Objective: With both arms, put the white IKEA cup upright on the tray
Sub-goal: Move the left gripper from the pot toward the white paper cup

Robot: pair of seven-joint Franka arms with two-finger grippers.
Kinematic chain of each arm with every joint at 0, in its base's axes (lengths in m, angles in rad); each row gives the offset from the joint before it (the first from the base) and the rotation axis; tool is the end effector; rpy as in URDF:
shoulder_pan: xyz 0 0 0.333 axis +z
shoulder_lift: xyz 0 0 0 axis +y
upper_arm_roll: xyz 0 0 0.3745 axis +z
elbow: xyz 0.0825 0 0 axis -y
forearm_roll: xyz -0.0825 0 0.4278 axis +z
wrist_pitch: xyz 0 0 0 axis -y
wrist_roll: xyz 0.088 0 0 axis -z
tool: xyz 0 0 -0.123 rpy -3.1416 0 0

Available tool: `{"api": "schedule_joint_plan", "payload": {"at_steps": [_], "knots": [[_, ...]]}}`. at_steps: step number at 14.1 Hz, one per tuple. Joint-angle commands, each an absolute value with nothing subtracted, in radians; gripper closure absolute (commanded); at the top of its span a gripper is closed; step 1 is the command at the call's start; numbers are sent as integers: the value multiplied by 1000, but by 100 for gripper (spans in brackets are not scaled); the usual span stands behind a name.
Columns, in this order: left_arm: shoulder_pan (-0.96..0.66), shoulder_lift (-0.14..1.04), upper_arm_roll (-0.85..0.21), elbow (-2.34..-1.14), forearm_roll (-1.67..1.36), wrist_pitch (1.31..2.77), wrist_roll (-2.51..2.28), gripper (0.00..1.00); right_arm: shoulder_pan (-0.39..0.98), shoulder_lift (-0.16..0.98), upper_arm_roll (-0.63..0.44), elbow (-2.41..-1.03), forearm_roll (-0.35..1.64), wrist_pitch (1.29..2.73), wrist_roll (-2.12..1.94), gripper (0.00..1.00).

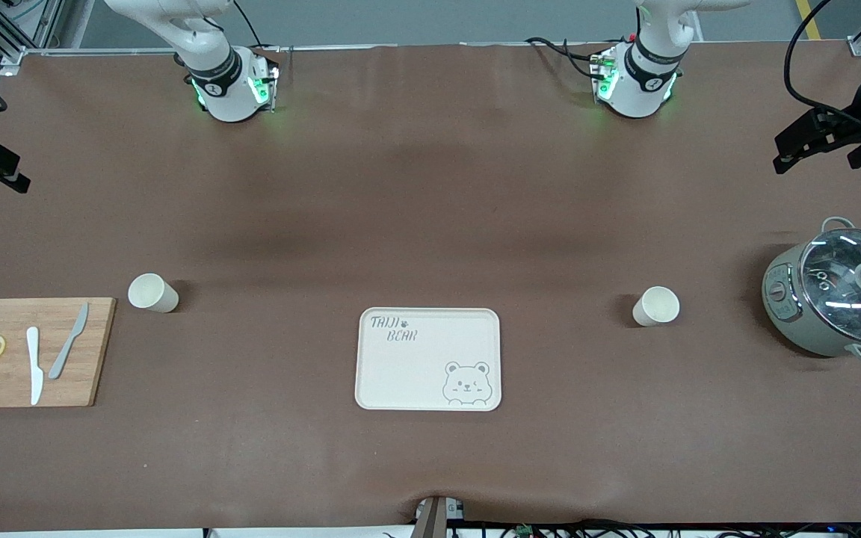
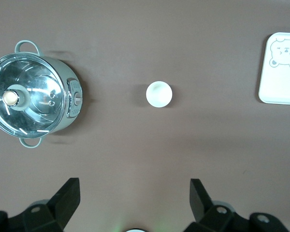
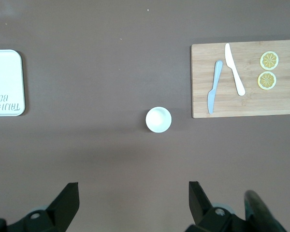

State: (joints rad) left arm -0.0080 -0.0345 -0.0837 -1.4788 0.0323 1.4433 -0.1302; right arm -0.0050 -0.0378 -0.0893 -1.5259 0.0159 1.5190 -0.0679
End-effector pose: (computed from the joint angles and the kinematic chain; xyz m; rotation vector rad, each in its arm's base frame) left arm 0.5693 -0.0491 0.7229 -3.1061 -0.0662 -0.0043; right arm 0.5771 -0.0538 0.7076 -3.1243 0.0396 -0.0503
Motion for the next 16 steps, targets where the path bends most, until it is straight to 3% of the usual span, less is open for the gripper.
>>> {"api": "schedule_joint_plan", "payload": {"at_steps": [1, 10, 13, 16], "knots": [[-3, -31, -83, -1466, 12, 1430, -115, 0, -21, -34, -86, -1514, 17, 1509, -66, 0], [28, 11, -60, -1477, 17, 1456, -106, 0, -25, -34, -86, -1514, 17, 1509, -66, 0], [43, 37, -60, -1563, 21, 1581, -107, 0, -21, -34, -86, -1514, 17, 1509, -66, 0], [69, 37, -61, -1722, 17, 1776, -106, 0, -21, -34, -84, -1514, 17, 1511, -69, 0]]}}
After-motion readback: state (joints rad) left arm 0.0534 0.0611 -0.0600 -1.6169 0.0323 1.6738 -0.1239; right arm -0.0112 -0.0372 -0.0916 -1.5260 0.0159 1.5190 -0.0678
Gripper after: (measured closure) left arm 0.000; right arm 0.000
